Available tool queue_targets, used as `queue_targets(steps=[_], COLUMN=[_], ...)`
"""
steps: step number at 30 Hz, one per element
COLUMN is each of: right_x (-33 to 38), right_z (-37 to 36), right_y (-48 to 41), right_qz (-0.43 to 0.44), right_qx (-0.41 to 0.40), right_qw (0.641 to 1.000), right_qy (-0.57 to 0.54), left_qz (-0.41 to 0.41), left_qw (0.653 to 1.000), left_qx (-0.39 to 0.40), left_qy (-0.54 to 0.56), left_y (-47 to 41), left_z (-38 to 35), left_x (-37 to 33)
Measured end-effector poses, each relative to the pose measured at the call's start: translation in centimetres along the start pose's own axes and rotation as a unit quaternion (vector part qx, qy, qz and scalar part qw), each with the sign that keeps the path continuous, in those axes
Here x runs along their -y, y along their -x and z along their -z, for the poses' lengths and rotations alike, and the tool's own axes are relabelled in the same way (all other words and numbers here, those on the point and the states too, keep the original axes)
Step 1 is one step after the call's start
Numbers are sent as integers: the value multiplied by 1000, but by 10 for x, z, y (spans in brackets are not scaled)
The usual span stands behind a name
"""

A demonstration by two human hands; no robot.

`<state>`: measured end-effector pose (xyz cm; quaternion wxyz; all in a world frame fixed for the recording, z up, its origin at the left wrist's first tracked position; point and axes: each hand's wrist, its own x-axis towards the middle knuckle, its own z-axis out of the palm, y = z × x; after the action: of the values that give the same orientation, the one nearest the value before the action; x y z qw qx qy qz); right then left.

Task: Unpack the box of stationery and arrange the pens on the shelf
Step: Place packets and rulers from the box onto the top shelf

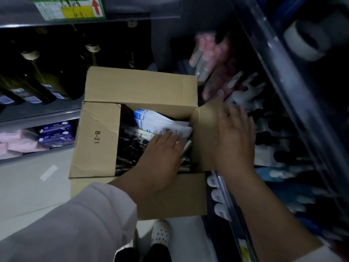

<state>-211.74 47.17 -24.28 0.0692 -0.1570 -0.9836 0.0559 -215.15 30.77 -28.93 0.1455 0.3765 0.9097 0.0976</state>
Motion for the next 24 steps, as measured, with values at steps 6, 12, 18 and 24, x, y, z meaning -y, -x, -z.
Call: queue_targets(steps=[6, 12, 18, 24], right_x=[5, 20, 20, 55], right_z=[-33, -57, -59, -60], right_y=[27, 34, 32, 42], right_qz=[-23, -124, -156, -52], right_qx=[195, 254, 238, 157], right_qw=[979, 957, 957, 984], right_qy=[54, -63, -64, -60], left_qz=[98, 162, 200, 257], left_qw=[990, 982, 972, 957], left_qx=[69, 84, 84, 17], left_qy=[-73, -54, -92, -133], left_y=[21, 38, 39, 64], left_z=[-10, -15, -3, 28], left_x=[28, 41, 35, 56])
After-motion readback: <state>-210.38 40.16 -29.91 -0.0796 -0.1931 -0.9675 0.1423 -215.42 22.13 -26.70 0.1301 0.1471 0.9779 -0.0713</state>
